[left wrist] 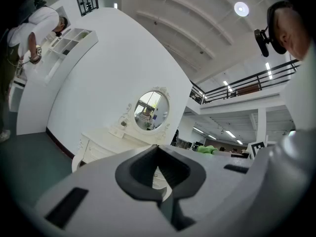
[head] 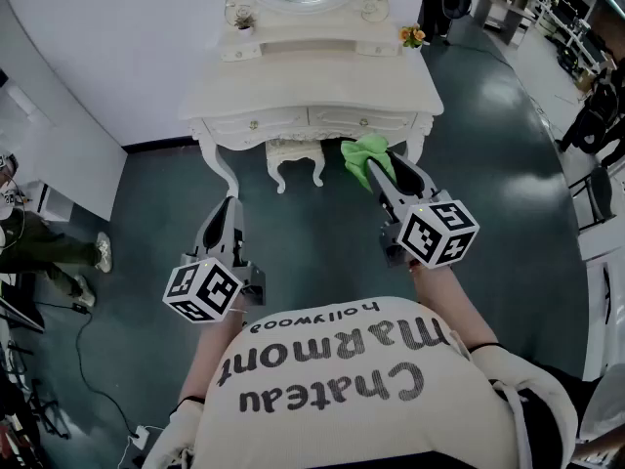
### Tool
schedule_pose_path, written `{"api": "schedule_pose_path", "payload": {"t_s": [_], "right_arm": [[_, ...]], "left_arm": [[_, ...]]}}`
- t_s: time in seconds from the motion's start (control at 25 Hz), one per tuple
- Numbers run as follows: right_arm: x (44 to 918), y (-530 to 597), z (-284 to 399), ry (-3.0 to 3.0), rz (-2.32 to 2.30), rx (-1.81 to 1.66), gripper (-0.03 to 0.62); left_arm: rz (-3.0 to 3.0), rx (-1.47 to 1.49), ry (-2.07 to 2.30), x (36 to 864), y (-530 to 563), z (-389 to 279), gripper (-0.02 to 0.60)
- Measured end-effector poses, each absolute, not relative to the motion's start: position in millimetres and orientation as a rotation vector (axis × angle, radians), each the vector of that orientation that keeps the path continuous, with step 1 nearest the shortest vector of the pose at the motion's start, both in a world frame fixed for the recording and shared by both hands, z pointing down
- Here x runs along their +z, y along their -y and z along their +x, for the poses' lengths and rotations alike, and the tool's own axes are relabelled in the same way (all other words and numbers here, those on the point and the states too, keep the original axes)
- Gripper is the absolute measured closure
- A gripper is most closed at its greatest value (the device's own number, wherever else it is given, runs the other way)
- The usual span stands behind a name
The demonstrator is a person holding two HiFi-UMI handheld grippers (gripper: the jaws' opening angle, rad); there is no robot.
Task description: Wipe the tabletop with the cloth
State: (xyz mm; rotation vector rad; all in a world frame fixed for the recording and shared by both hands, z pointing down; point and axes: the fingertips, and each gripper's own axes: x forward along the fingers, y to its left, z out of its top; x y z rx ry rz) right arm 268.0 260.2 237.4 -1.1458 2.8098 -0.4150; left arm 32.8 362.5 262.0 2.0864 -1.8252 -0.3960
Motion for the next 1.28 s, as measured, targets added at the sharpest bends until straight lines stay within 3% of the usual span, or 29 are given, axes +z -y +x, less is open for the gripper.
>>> {"api": "schedule_pose_path", "payload": {"t_s": [0.72,1.28], "right_arm": [[242.6,-283.1,211.8,-2.703,-1.222,-0.453,0.431],[294.6,-272.8,153.5,-2.769,-1.279,-0.587,0.431]], "left_arm": [[2.123,-0.358,1.743,269.8,-376.2,-35.1,0.574],[2.023,-0.344,1.73,313.1,-375.4,-93.3,0.574]]}}
